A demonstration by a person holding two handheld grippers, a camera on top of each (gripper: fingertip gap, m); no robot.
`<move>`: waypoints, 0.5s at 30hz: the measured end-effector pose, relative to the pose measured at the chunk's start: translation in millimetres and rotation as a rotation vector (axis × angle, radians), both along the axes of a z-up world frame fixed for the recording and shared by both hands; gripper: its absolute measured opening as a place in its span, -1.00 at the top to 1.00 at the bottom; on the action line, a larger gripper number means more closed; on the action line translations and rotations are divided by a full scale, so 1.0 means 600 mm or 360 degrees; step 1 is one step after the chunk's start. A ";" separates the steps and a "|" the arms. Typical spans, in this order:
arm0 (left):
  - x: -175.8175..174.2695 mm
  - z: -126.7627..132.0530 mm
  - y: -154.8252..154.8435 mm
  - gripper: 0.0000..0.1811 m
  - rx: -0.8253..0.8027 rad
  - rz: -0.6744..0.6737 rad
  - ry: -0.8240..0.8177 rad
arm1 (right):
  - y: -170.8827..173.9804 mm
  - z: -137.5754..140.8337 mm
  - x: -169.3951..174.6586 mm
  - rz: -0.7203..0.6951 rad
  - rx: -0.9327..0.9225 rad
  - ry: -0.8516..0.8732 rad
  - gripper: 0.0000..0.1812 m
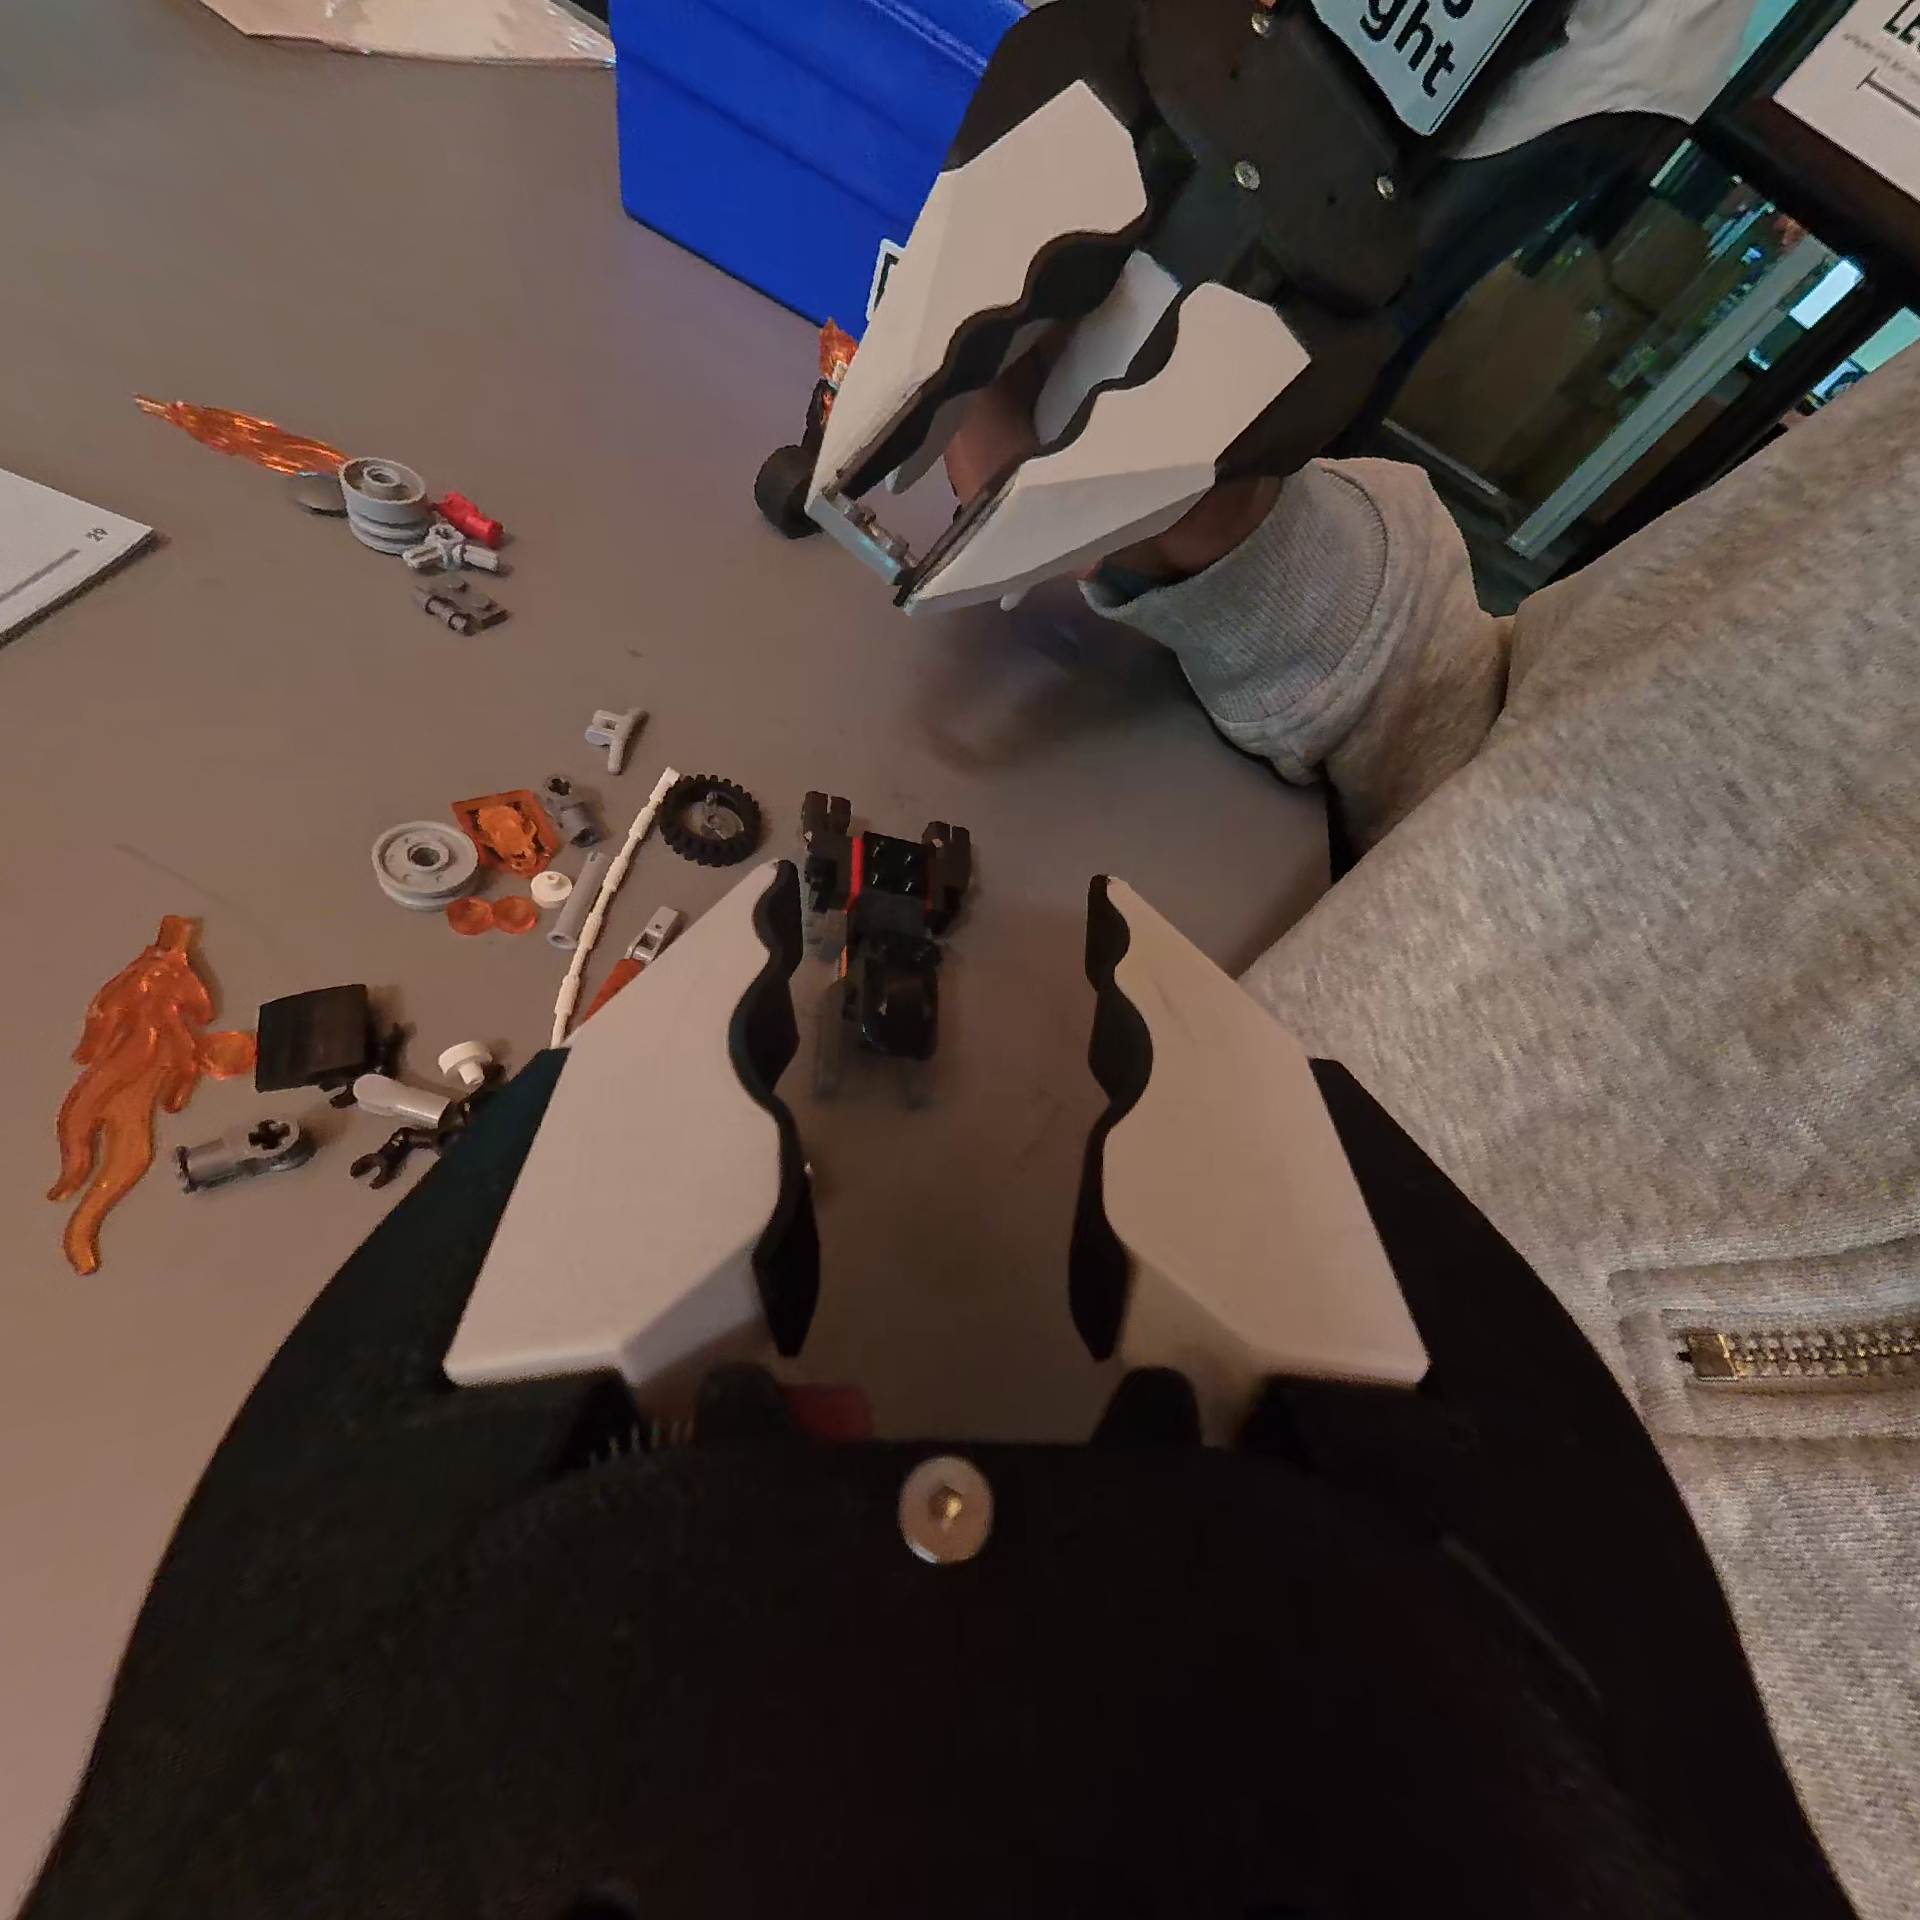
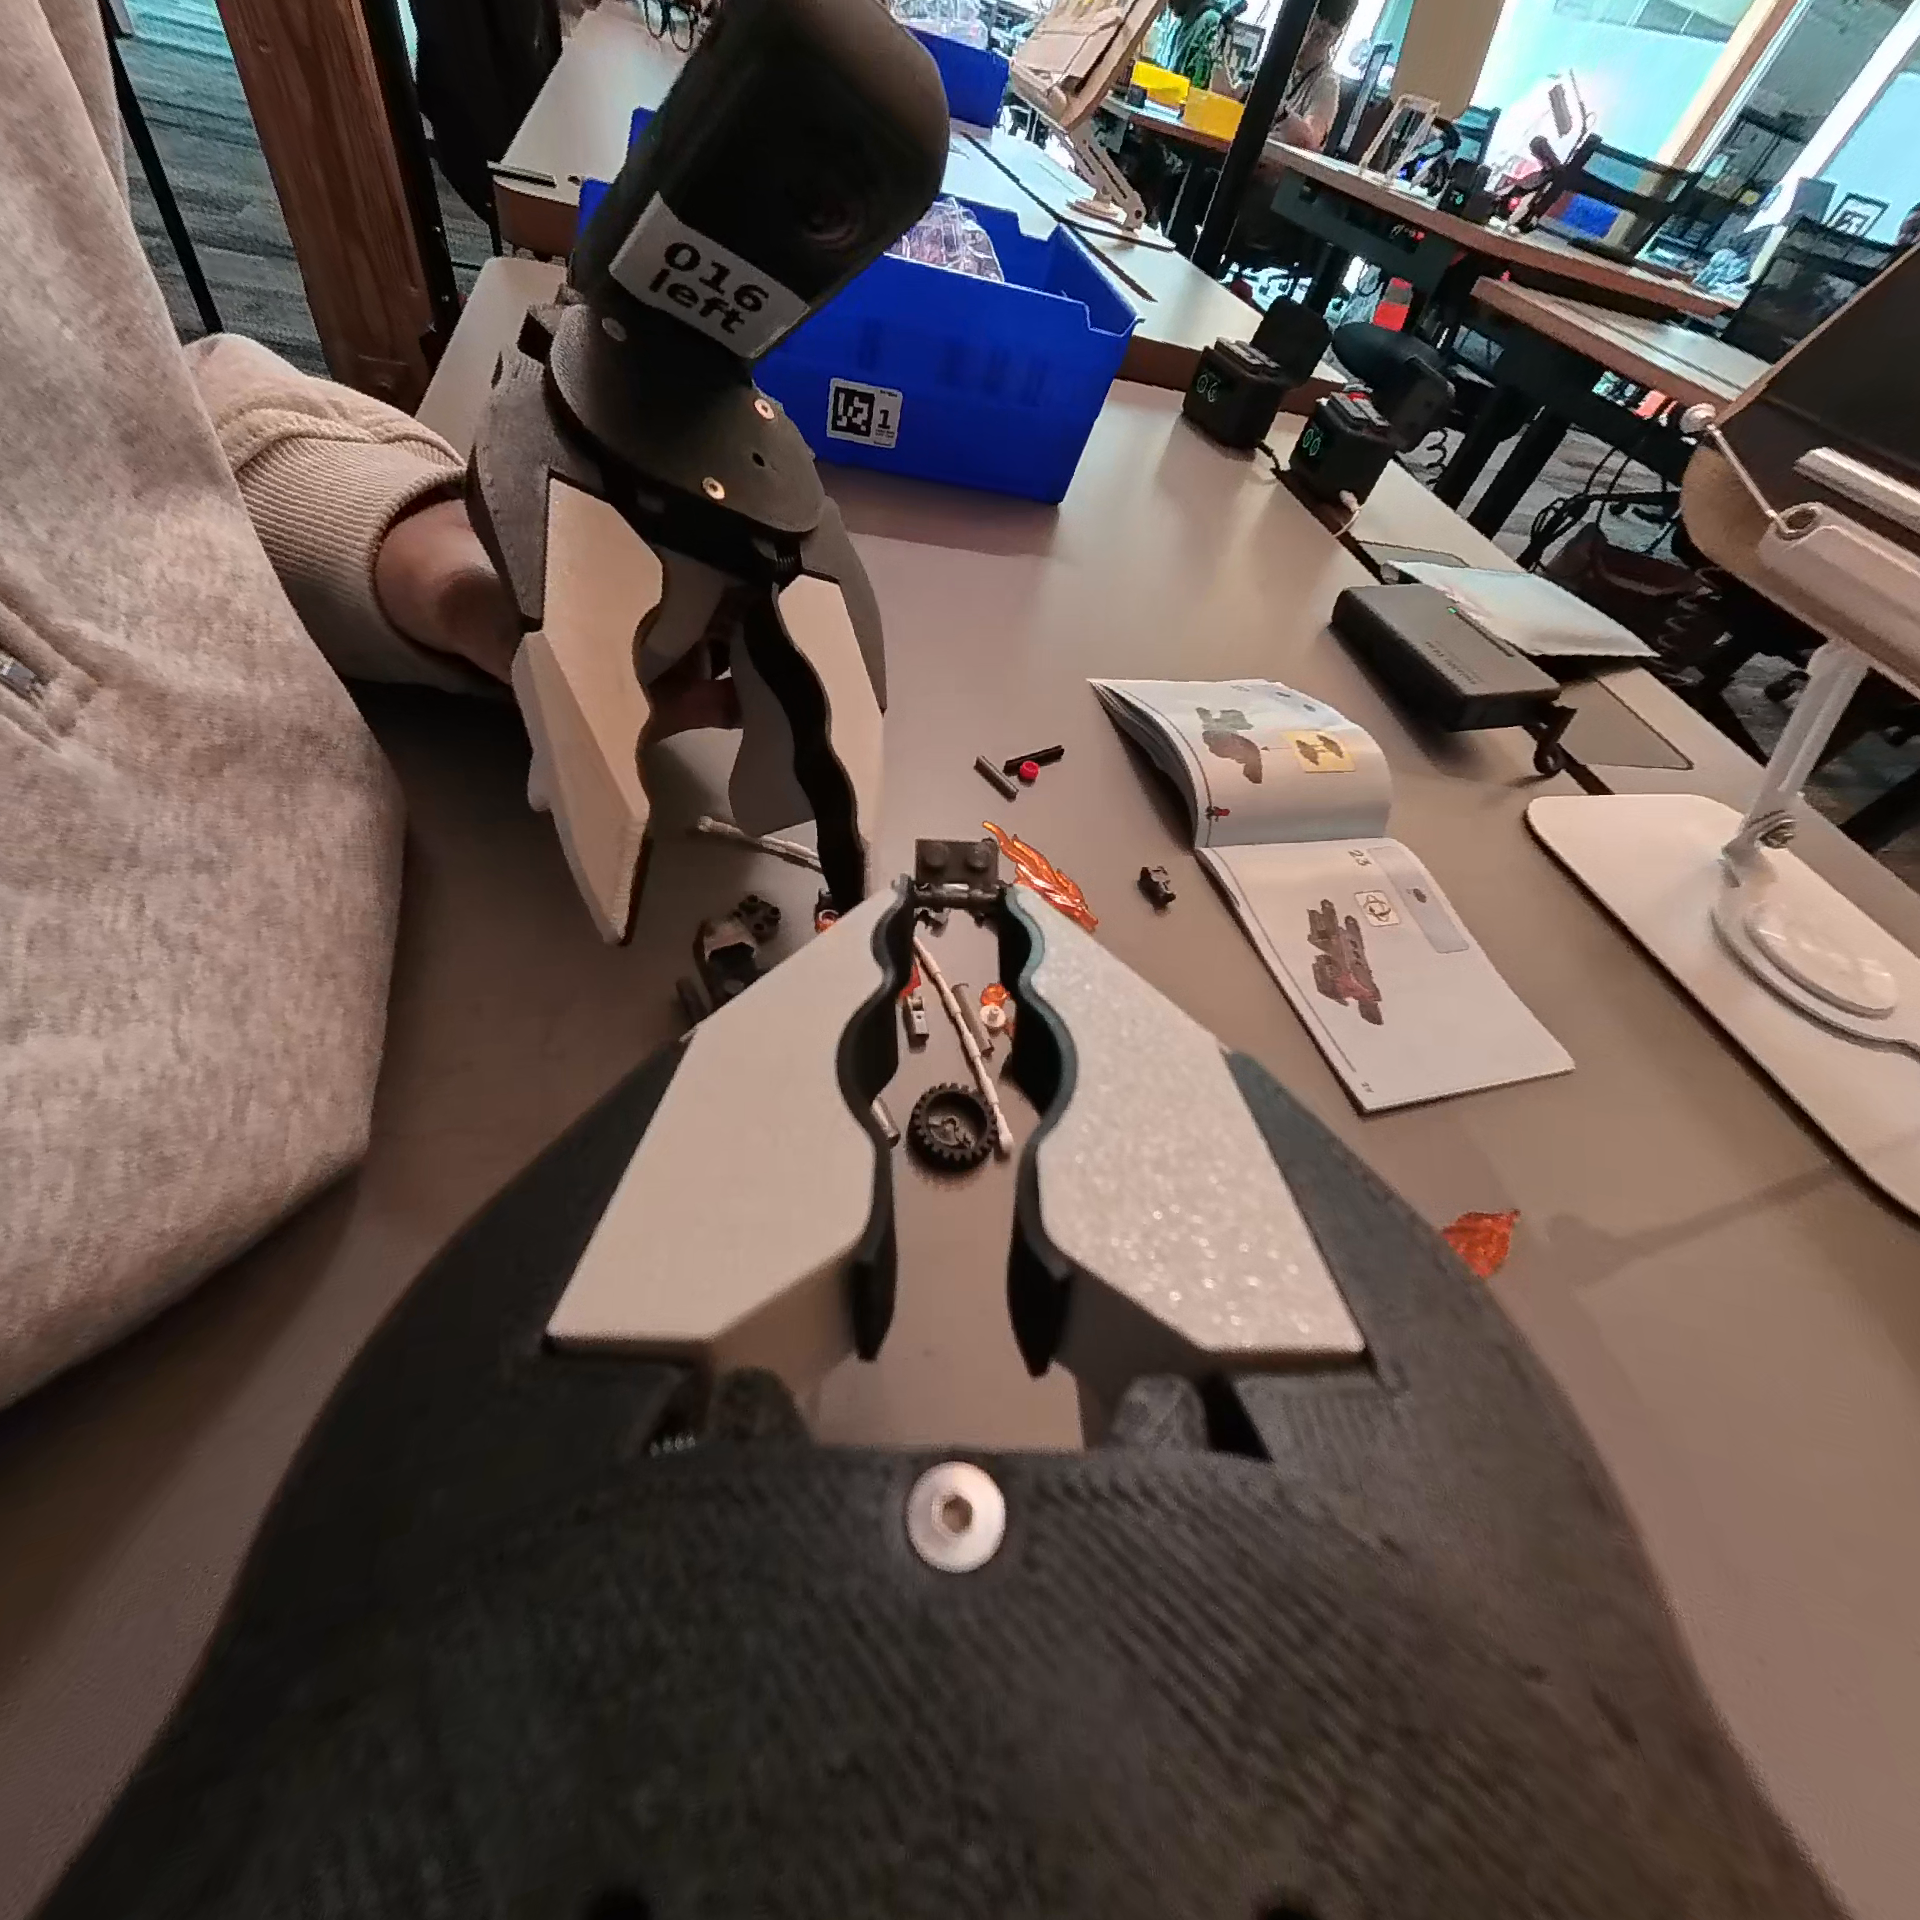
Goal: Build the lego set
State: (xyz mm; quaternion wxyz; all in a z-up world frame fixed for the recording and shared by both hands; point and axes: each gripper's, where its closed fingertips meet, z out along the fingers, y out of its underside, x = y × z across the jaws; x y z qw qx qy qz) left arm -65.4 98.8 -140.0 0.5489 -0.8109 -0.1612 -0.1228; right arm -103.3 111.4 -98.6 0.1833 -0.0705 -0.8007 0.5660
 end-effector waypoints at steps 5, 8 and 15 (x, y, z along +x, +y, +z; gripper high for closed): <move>-0.002 -0.001 0.000 0.41 -0.0006 0.0007 -0.0016 | 0.000 -0.001 0.001 0.0006 -0.0001 -0.0010 0.85; -0.002 -0.002 0.000 0.41 -0.0006 0.0009 -0.0019 | -0.001 -0.002 0.001 0.0007 0.0001 -0.0014 0.85; -0.003 -0.003 0.000 0.41 -0.0011 0.0011 -0.0026 | -0.001 -0.003 0.001 0.0012 0.0001 -0.0022 0.85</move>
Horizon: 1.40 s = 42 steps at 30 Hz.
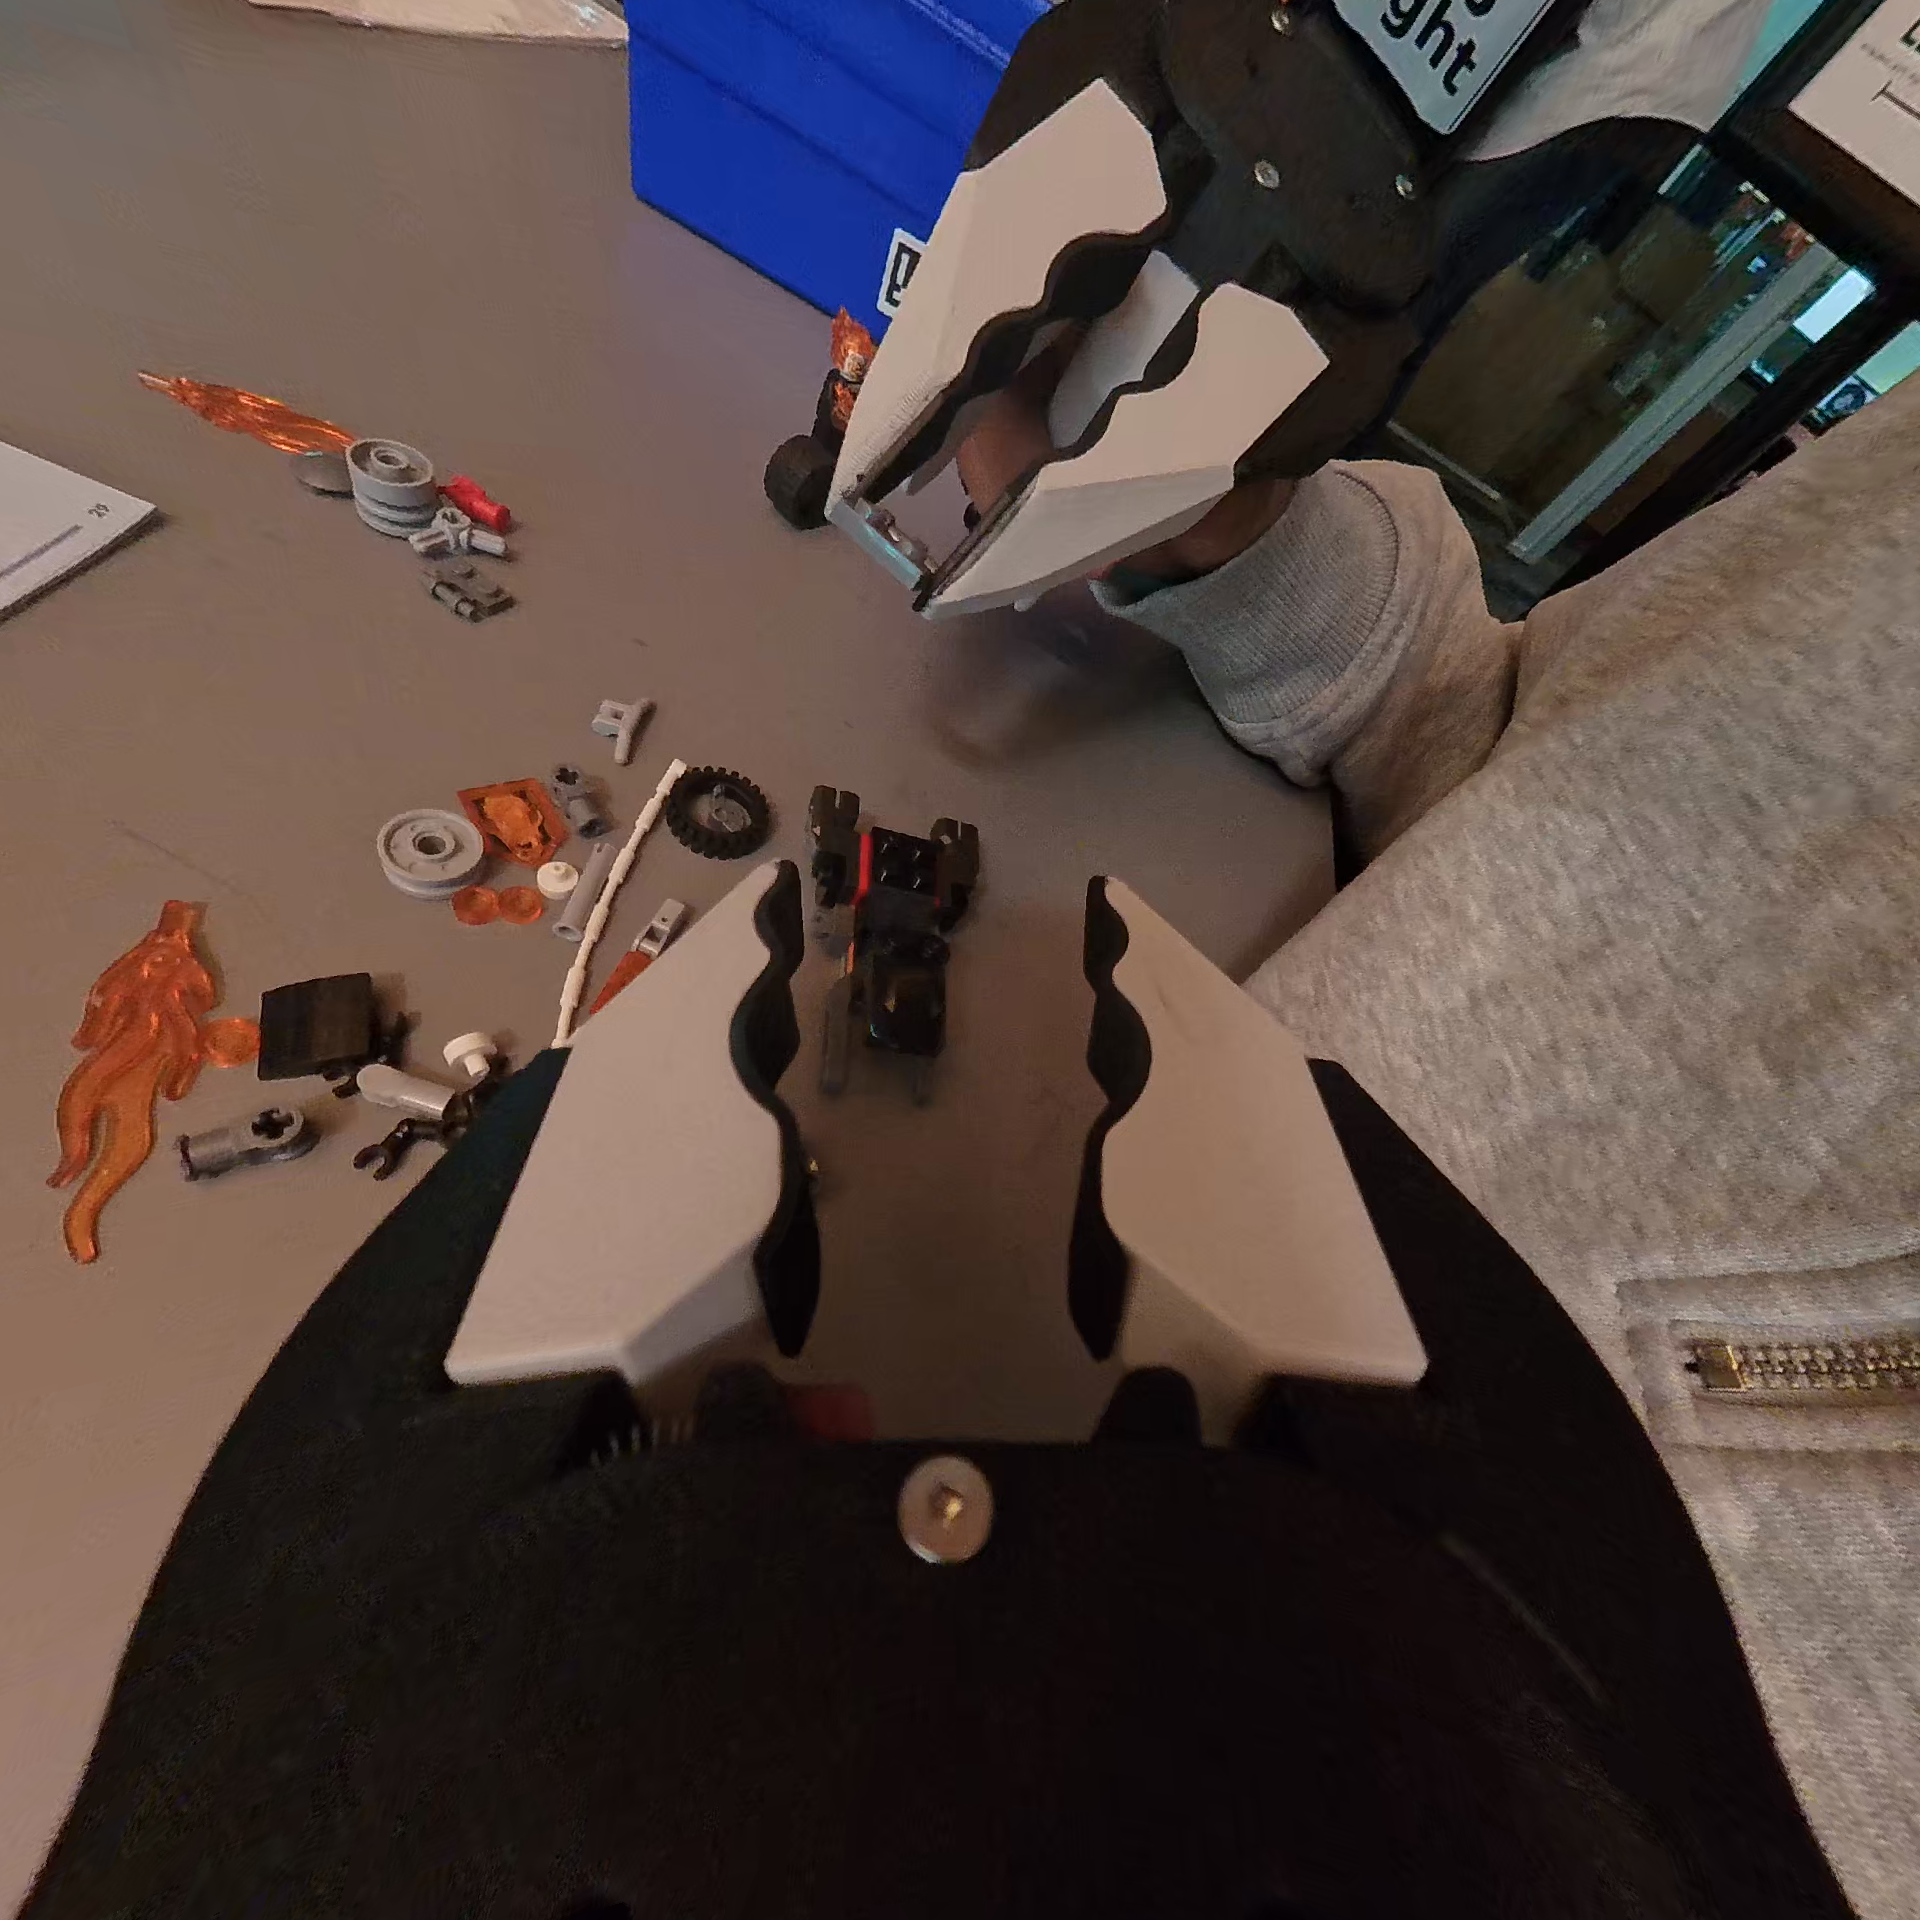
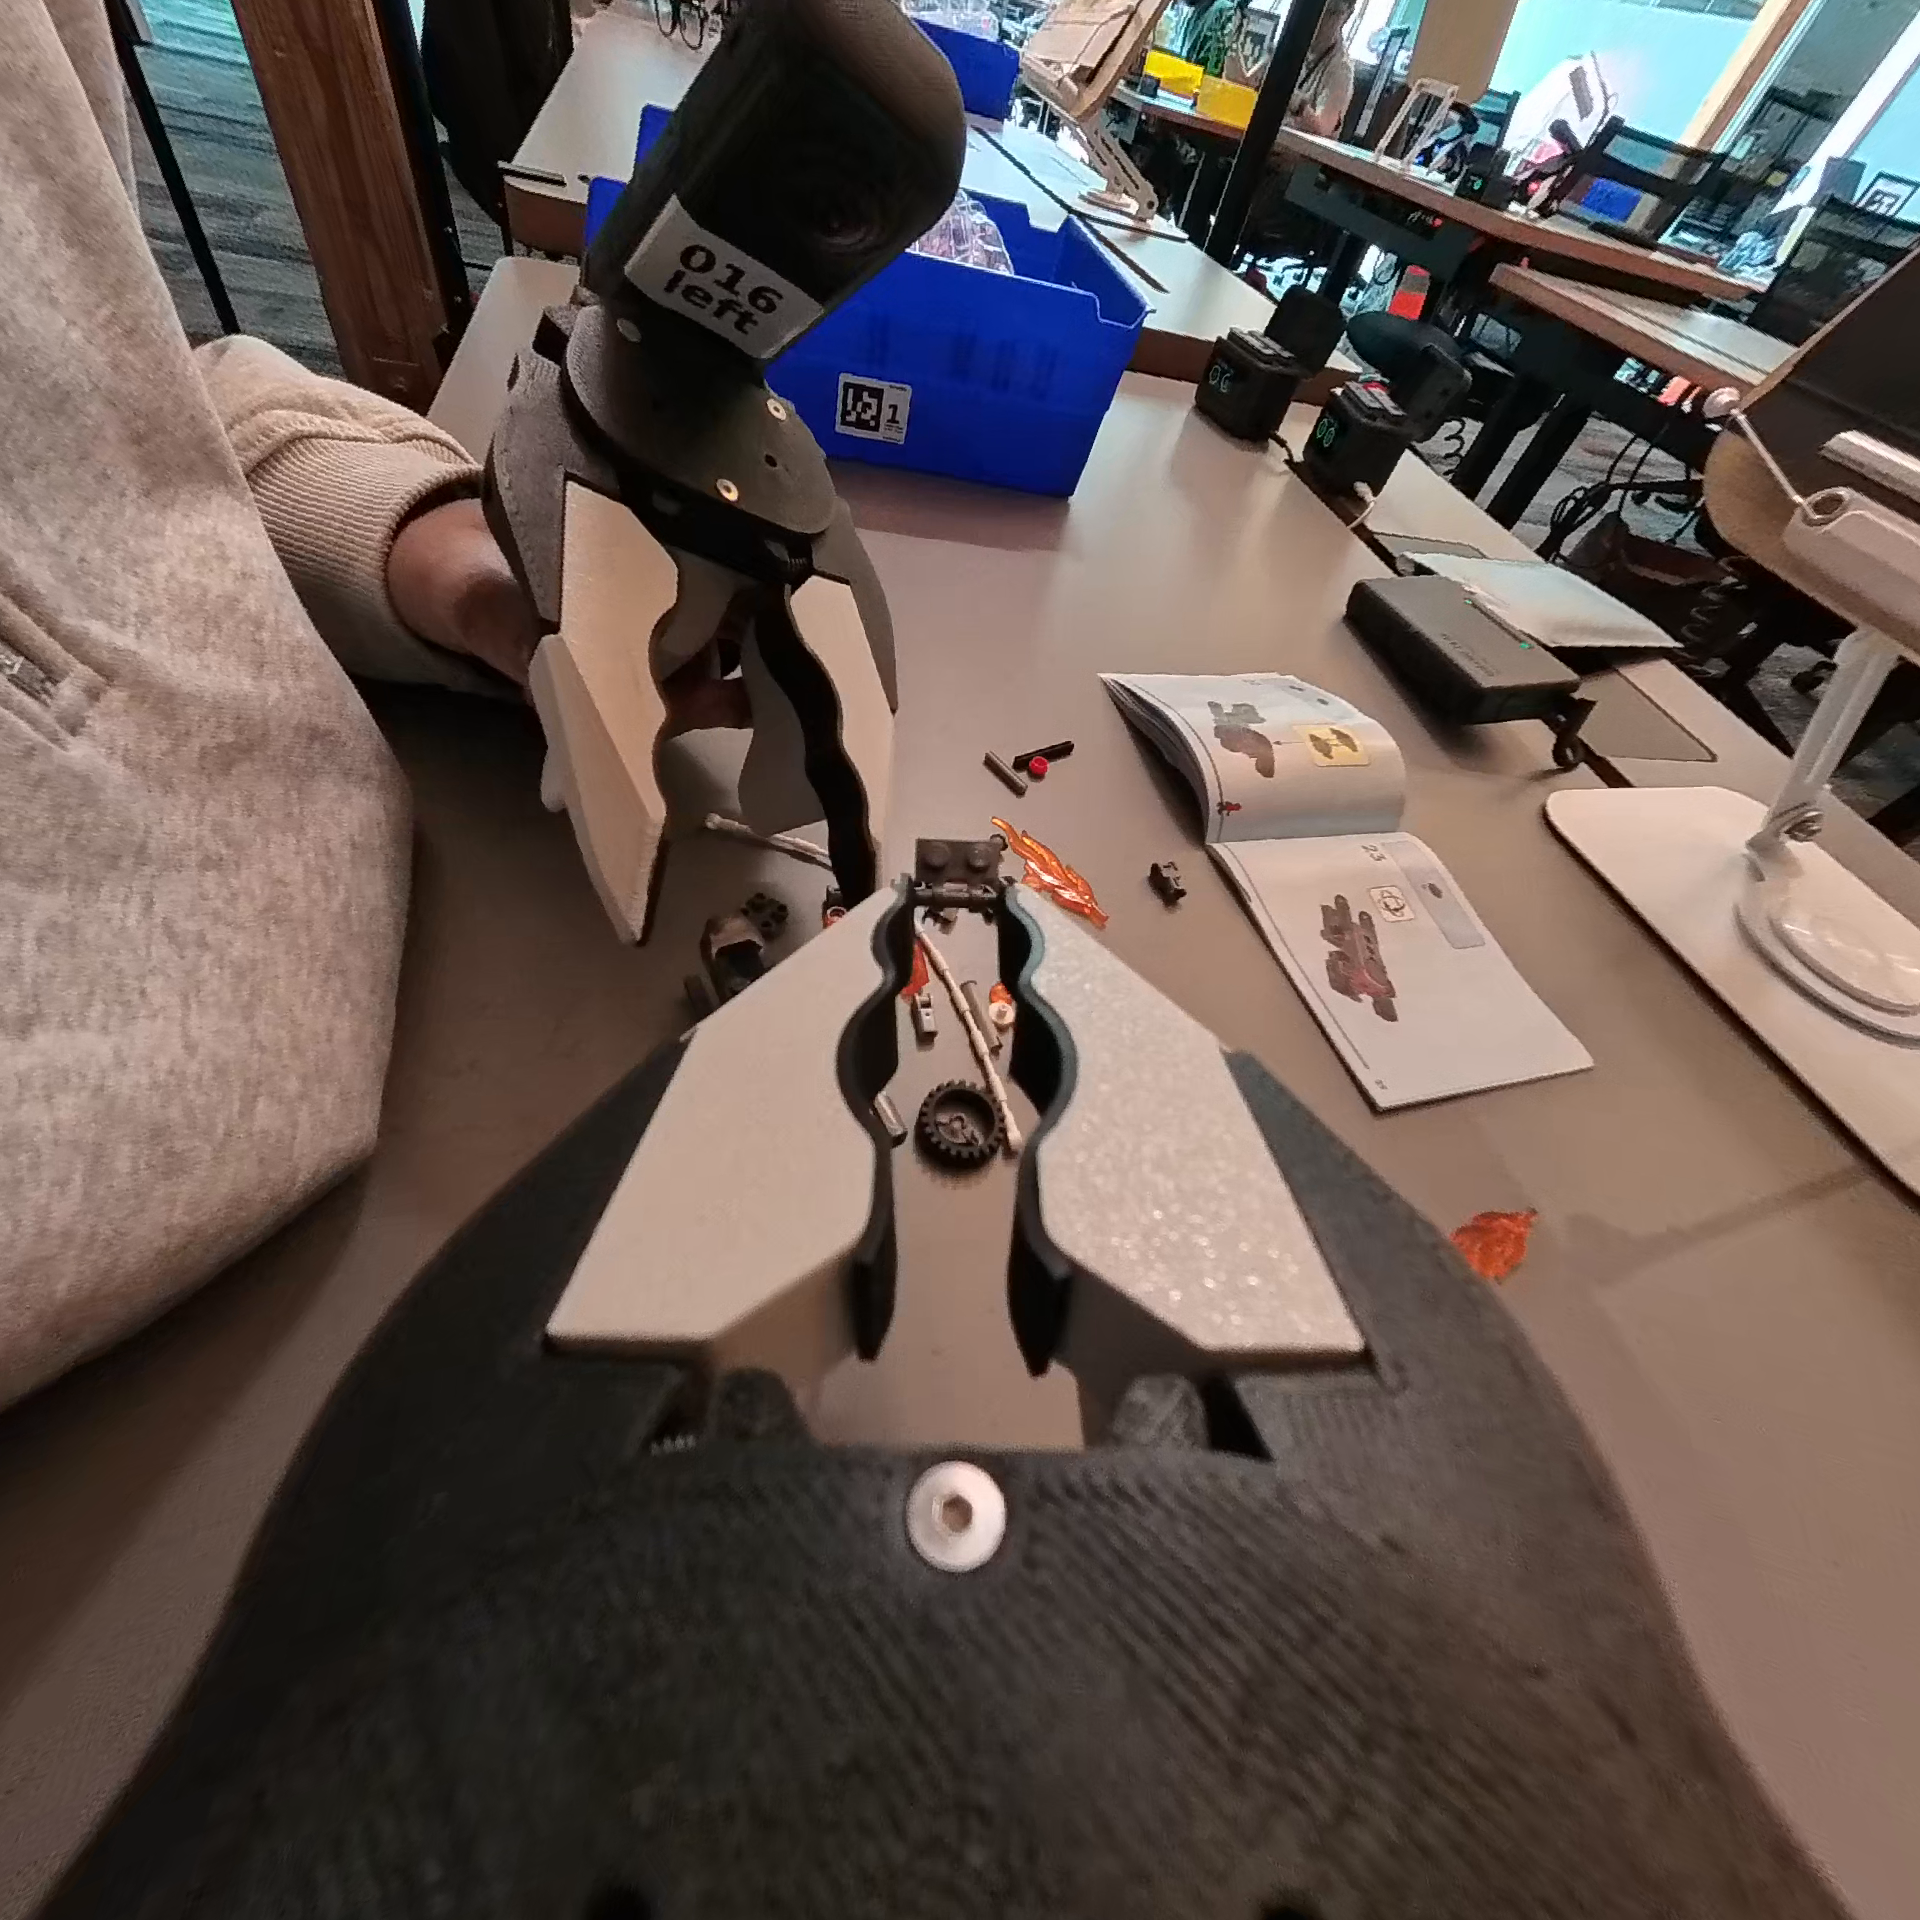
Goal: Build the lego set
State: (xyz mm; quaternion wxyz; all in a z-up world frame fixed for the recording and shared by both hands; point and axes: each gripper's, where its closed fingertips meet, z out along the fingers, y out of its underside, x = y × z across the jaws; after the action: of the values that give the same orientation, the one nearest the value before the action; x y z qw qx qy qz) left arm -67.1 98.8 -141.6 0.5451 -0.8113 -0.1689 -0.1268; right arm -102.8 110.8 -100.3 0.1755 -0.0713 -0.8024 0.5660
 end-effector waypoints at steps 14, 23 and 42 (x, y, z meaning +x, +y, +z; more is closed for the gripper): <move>-0.003 -0.004 0.000 0.40 -0.0022 0.0012 -0.0015 | -0.001 -0.002 0.002 0.0010 0.0005 -0.0020 0.85; -0.004 -0.001 -0.001 0.40 -0.0012 0.0034 0.0015 | 0.008 -0.004 0.004 -0.0036 -0.0004 -0.0032 0.85; 0.004 -0.024 0.007 0.27 -0.0214 0.0010 0.0195 | 0.027 -0.108 0.084 0.0010 0.0298 -0.0514 0.84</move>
State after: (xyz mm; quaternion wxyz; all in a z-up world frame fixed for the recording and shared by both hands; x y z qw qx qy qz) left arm -64.7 103.2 -156.1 0.4992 -0.8518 -0.1459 -0.0636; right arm -52.6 127.2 -165.3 0.0485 -0.1422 -0.8694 0.4706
